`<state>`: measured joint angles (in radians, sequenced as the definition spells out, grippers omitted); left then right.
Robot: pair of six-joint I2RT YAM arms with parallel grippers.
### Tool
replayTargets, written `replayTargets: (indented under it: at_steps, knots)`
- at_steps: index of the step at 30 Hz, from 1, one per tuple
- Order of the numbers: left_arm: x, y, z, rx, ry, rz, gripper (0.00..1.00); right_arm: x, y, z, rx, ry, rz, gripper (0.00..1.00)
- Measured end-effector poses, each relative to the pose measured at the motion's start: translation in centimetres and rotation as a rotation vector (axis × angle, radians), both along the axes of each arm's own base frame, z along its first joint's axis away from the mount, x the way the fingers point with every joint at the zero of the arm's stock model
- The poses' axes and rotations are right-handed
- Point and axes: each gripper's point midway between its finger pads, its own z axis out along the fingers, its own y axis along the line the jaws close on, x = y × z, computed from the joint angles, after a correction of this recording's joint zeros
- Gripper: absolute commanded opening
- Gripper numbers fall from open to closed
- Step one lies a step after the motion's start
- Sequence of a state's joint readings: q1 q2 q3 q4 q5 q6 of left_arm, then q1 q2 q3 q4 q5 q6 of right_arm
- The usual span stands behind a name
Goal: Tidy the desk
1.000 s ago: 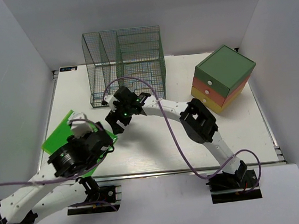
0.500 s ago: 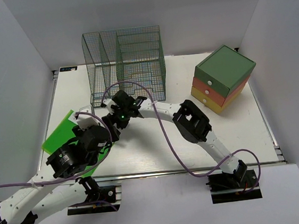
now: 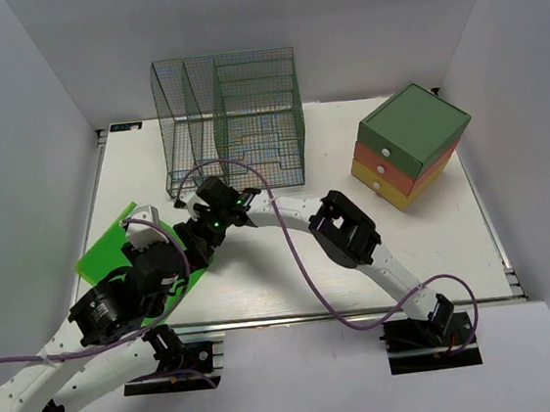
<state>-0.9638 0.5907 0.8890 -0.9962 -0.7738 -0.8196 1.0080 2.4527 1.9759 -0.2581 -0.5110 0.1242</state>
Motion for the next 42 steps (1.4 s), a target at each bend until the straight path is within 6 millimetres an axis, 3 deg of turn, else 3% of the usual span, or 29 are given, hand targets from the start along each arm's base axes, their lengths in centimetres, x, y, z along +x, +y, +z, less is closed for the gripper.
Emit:
replayTargets:
  at_steps: [1, 10, 13, 25, 31, 42]
  knots:
    - [0.0, 0.1, 0.0, -0.002, 0.000, 0.000, 0.98, 0.0, 0.1, -0.1, 0.001, 0.001, -0.001, 0.56]
    - [-0.5, 0.7, 0.2, -0.027, -0.006, 0.008, 0.98, 0.4, 0.1, -1.0, -0.024, 0.024, -0.049, 0.08]
    - [-0.6, 0.8, 0.2, -0.036, -0.007, 0.012, 0.98, 0.3, 0.1, -1.1, -0.028, 0.039, -0.061, 0.01]
    - [-0.8, 0.9, 0.0, -0.047, 0.004, 0.021, 0.98, 0.4, -0.7, -1.1, -0.005, 0.032, -0.088, 0.00]
    - [-0.9, 0.9, 0.0, -0.051, 0.007, 0.021, 0.98, 1.3, -3.3, -0.9, -0.060, -0.078, -0.128, 0.00]
    - [-0.8, 0.2, -0.5, -0.064, 0.037, 0.017, 0.98, 5.0, -9.2, -0.8, -0.148, -0.234, -0.174, 0.00]
